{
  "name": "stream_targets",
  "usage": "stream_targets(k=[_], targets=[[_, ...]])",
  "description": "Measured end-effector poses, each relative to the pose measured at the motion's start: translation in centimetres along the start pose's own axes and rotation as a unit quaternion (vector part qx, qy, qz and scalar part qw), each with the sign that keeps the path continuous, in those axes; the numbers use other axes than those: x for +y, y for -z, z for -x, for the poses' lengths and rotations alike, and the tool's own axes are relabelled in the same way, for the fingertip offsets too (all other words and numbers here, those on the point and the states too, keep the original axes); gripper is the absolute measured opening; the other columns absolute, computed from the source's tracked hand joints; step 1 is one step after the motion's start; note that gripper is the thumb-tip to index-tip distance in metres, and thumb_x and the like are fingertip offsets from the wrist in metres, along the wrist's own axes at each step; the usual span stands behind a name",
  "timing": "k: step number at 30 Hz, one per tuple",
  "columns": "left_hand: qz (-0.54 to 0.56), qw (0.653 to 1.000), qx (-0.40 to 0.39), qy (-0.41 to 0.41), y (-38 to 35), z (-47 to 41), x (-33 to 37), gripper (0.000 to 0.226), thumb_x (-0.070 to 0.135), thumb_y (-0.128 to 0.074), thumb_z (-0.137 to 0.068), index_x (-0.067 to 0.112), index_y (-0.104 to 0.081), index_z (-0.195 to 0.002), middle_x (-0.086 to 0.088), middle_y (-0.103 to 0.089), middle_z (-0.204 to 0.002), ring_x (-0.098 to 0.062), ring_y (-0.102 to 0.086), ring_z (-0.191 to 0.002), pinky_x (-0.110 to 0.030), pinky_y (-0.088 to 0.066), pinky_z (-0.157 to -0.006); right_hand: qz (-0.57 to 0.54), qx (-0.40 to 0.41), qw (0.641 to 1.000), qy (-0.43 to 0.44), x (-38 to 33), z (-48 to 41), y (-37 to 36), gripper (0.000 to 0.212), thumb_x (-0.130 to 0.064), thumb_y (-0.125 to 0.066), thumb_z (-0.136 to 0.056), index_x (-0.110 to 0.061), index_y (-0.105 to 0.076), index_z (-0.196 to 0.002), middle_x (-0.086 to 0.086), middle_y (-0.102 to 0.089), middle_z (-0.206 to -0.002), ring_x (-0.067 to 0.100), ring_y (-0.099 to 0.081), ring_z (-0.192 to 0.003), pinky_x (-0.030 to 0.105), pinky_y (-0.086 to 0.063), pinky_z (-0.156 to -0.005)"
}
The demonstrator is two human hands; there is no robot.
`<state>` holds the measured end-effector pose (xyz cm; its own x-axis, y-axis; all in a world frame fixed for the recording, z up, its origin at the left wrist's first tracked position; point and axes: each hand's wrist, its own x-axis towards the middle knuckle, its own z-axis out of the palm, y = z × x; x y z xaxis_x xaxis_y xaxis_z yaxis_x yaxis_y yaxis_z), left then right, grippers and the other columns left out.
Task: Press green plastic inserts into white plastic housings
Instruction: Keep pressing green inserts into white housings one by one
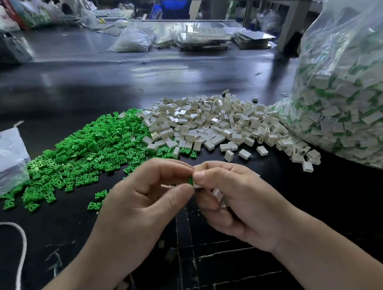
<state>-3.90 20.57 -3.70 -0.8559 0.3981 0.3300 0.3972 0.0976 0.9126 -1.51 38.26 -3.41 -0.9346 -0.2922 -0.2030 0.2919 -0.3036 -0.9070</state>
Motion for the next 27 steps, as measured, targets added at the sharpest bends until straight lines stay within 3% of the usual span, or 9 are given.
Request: stream_targets(k=[4,9,15,17,19,20,23,24,27], targets=[[-0.127,0.989,0.041,-0.062,-0.1,-0.1,0.1,0.014,0.030,-0.071,-0.077,0.035,-0.070,-0.090,0.013,-0.069,-0.094,-0.007,-0.068,-0.086,-0.008,-0.048,-0.070,-0.010,-0.005,1.000,-0.006,0.2,-0.1,0.0,0.010,-0.024,-0.060,-0.084,-0.018,-0.059,-0.076,0.000,-0.048,-0.057,0.008,-0.036,-0.037,0.014,-0.019,-0.036],[-0.147,0.983,0.064,-0.087,-0.3,0.0,0.4,0.012,0.028,-0.074,-0.076,0.028,-0.070,-0.087,0.015,-0.067,-0.092,-0.004,-0.066,-0.084,-0.006,-0.045,-0.068,-0.030,-0.018,0.999,-0.003,0.3,-0.1,0.4,0.005,-0.021,-0.059,-0.082,-0.017,-0.058,-0.078,0.003,-0.051,-0.061,0.010,-0.041,-0.039,0.015,-0.024,-0.036],[-0.218,0.971,0.095,-0.019,0.6,0.0,0.1,0.010,0.044,-0.066,-0.087,0.039,-0.065,-0.096,0.025,-0.065,-0.092,0.010,-0.061,-0.083,-0.002,-0.044,-0.064,-0.238,-0.134,0.960,0.064,-0.6,-0.5,2.7,0.015,-0.016,-0.069,-0.080,-0.009,-0.058,-0.088,0.010,-0.060,-0.082,0.011,-0.057,-0.050,0.017,-0.041,-0.034],[-0.280,0.957,0.066,0.029,1.1,-0.2,-0.6,0.020,0.047,-0.059,-0.084,0.042,-0.061,-0.103,0.023,-0.063,-0.088,0.005,-0.060,-0.084,-0.012,-0.048,-0.064,-0.202,-0.072,0.975,0.056,-0.9,-0.6,3.2,0.012,-0.019,-0.067,-0.088,-0.012,-0.058,-0.087,0.006,-0.058,-0.077,0.008,-0.052,-0.046,0.017,-0.039,-0.032],[-0.393,0.918,0.022,0.050,1.3,-0.3,-1.2,0.039,0.050,-0.053,-0.084,0.035,-0.061,-0.120,0.020,-0.058,-0.100,0.000,-0.056,-0.090,-0.025,-0.049,-0.076,-0.001,0.063,0.996,0.062,-0.8,-0.7,3.7,0.008,-0.020,-0.064,-0.093,-0.016,-0.066,-0.086,0.001,-0.058,-0.070,0.008,-0.045,-0.043,0.018,-0.035,-0.033],[-0.450,0.891,0.001,0.058,1.2,-0.4,-1.4,0.047,0.051,-0.051,-0.085,0.032,-0.059,-0.127,0.015,-0.058,-0.106,-0.007,-0.056,-0.097,-0.029,-0.047,-0.079,0.172,0.137,0.973,0.071,-0.5,-0.6,3.8,0.009,-0.022,-0.064,-0.094,-0.023,-0.072,-0.090,-0.004,-0.059,-0.068,0.008,-0.047,-0.045,0.020,-0.037,-0.037],[-0.533,0.843,-0.045,0.055,0.9,-0.3,-1.9,0.049,0.047,-0.060,-0.085,0.023,-0.063,-0.128,0.003,-0.062,-0.102,-0.021,-0.059,-0.099,-0.037,-0.048,-0.078,0.612,0.217,0.754,0.097,0.6,-0.9,3.7,0.021,-0.036,-0.060,-0.096,-0.031,-0.068,-0.115,-0.012,-0.068,-0.080,0.006,-0.064,-0.075,0.024,-0.052,-0.069],[-0.542,0.838,-0.052,0.046,0.8,-0.4,-2.0,0.046,0.044,-0.064,-0.084,0.022,-0.066,-0.124,0.002,-0.062,-0.096,-0.023,-0.060,-0.094,-0.038,-0.049,-0.075,0.668,0.206,0.710,0.083,0.9,-1.0,3.4,0.027,-0.042,-0.057,-0.097,-0.031,-0.065,-0.120,-0.009,-0.070,-0.088,0.012,-0.066,-0.086,0.030,-0.053,-0.077],[-0.557,0.827,-0.072,0.024,0.6,-0.6,-2.3,0.031,0.042,-0.066,-0.083,0.022,-0.074,-0.106,0.003,-0.059,-0.088,-0.023,-0.058,-0.086,-0.039,-0.049,-0.072,0.728,0.191,0.655,0.064,1.4,-1.4,2.9,0.032,-0.052,-0.049,-0.098,-0.033,-0.056,-0.123,-0.006,-0.069,-0.098,0.022,-0.065,-0.096,0.035,-0.052,-0.076]])
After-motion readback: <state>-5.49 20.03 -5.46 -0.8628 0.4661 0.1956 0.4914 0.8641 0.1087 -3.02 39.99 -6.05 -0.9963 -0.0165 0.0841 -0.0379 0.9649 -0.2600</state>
